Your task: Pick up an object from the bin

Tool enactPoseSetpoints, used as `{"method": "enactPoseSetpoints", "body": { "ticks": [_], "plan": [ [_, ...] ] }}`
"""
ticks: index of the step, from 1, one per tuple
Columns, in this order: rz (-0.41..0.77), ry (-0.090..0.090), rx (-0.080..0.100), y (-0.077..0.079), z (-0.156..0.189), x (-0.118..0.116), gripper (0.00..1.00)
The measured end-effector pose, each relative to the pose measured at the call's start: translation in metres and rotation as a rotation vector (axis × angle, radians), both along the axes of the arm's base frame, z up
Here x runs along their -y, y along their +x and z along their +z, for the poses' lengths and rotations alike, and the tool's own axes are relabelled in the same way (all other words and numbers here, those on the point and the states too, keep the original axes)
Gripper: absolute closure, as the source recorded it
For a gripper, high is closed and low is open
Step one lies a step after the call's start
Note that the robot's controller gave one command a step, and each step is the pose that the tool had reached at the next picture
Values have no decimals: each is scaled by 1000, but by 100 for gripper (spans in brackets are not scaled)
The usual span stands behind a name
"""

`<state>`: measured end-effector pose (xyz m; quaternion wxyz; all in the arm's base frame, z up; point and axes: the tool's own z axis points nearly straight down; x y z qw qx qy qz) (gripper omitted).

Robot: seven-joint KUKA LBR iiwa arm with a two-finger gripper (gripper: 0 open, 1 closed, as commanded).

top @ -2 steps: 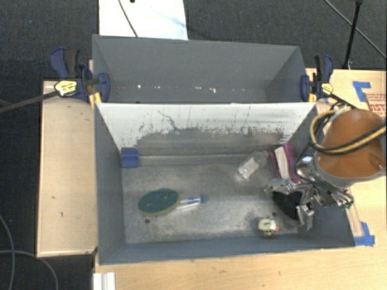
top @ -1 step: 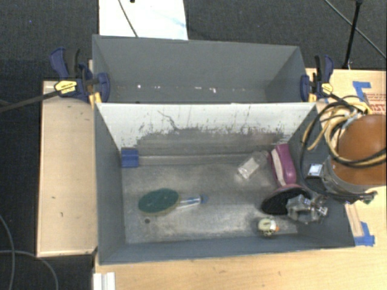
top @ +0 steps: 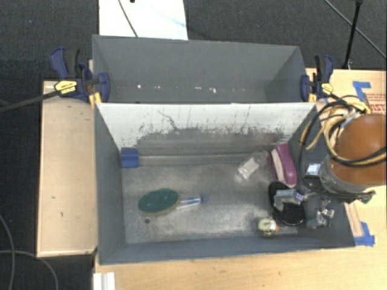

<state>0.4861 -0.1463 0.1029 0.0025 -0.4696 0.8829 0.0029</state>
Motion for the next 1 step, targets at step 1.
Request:
{"method": "enactPoseSetpoints", "body": {
  "ticks": [1],
  "plan": [
    [143,13,-10,41,-30,-8,0]
  ]
}}
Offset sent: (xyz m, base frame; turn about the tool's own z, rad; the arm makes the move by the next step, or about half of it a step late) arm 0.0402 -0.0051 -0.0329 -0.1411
